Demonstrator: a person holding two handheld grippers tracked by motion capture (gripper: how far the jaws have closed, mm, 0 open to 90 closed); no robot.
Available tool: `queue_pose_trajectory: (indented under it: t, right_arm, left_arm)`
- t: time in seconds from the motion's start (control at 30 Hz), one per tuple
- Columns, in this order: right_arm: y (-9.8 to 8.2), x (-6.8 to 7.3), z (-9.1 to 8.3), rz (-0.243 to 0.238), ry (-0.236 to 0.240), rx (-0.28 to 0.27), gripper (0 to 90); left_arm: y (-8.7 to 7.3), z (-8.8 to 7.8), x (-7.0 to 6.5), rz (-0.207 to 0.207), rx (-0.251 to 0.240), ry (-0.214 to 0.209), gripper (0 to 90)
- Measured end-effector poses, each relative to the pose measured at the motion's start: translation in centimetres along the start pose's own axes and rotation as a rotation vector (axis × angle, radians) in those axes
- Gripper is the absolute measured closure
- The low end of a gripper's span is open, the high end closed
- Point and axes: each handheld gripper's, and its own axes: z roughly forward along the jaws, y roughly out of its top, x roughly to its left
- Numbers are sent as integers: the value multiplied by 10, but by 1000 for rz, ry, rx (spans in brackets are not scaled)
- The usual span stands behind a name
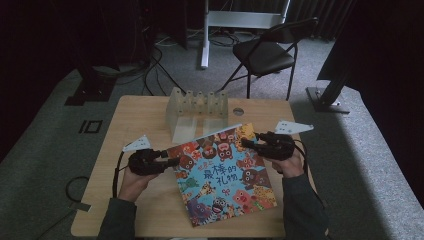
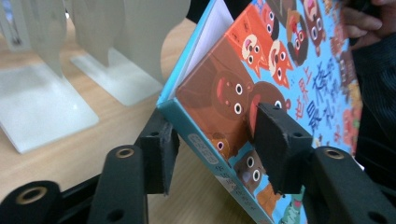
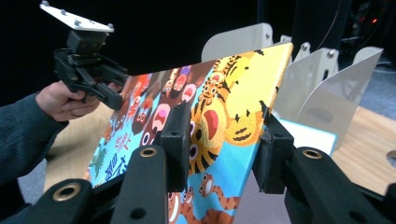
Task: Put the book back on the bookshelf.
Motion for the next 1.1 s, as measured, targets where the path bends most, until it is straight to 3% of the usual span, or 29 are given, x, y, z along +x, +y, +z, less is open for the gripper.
queue_pose_trajectory:
  t: [0.33,0.5,0.77,0.83,1.1]
  right_arm:
    - [-4,-2,-4,3,-98,-25,557]
    - [-7,-2,-5,-8,-117,-43,554]
    - [-7,0,-3,-35,-142,-51,571]
    - [-7,0,-1,-39,-143,-51,569]
    - [-8,1,-4,-44,-123,-45,551]
  left_arm:
    - [32,-18,-22,130,-22,52,619]
    - [44,-28,-35,192,-72,68,681]
    - [58,-36,-50,311,-92,183,726]
    - [56,-37,-48,314,-95,183,726]
    - [46,-37,-44,281,-140,88,691]
